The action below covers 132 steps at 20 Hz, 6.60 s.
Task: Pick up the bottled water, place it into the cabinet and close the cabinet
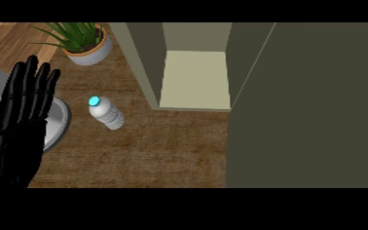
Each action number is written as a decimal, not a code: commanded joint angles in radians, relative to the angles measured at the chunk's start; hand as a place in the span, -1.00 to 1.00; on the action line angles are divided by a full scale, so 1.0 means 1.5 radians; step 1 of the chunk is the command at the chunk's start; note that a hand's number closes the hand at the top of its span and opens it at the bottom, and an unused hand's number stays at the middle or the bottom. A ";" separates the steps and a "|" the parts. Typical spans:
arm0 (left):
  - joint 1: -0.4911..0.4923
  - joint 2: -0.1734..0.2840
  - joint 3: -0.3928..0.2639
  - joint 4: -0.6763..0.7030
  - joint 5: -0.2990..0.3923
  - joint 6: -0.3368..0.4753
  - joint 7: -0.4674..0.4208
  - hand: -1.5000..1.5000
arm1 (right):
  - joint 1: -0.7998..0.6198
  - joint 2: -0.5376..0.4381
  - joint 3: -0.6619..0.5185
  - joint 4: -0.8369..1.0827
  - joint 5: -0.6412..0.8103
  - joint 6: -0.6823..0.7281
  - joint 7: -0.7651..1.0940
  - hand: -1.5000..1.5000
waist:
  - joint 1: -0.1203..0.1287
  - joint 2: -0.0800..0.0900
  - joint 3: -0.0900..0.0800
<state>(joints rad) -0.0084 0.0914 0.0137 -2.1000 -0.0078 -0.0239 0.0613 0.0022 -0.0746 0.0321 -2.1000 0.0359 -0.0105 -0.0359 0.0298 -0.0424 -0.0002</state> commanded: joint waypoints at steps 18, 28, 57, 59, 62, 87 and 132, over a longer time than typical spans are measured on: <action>0.009 -0.036 0.108 -0.147 0.080 0.149 0.218 -1.00 | 0.127 0.010 0.182 -0.282 -0.062 0.043 0.249 -1.00 | -0.019 0.026 0.000; 0.036 0.016 0.182 -0.245 0.157 0.142 0.346 -1.00 | 0.167 0.033 0.318 -0.285 0.058 -0.002 0.224 -1.00 | -0.020 0.027 0.000; 0.001 0.003 0.176 0.078 0.097 0.063 0.141 -1.00 | 0.125 -0.042 0.391 -0.308 0.107 -0.115 0.254 -1.00 | -0.027 0.028 -0.001; -0.039 0.009 0.185 0.116 0.084 0.084 0.142 -1.00 | 0.144 -0.067 0.386 -0.337 0.088 -0.109 0.258 -1.00 | -0.030 0.028 0.000; -0.024 -0.015 0.148 0.115 0.040 0.098 0.120 -1.00 | 0.119 -0.050 0.435 -0.320 0.144 -0.137 0.280 -1.00 | -0.027 0.027 0.000; -0.104 -0.016 0.170 0.578 0.025 0.054 -0.203 -1.00 | 0.139 -0.138 0.438 -0.311 0.110 -0.200 0.219 -1.00 | -0.029 0.028 0.000; -0.282 0.020 0.266 1.153 0.128 -0.073 -0.624 1.00 | 0.104 -0.157 0.513 -0.296 0.148 -0.284 0.235 -1.00 | -0.030 0.028 0.000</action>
<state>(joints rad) -0.4260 0.1235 0.4094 -0.3843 0.1634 -0.1048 -0.8553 0.0996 -0.2882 0.7666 -2.4669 0.1513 -0.4320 0.3183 -0.0166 0.0006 -0.0015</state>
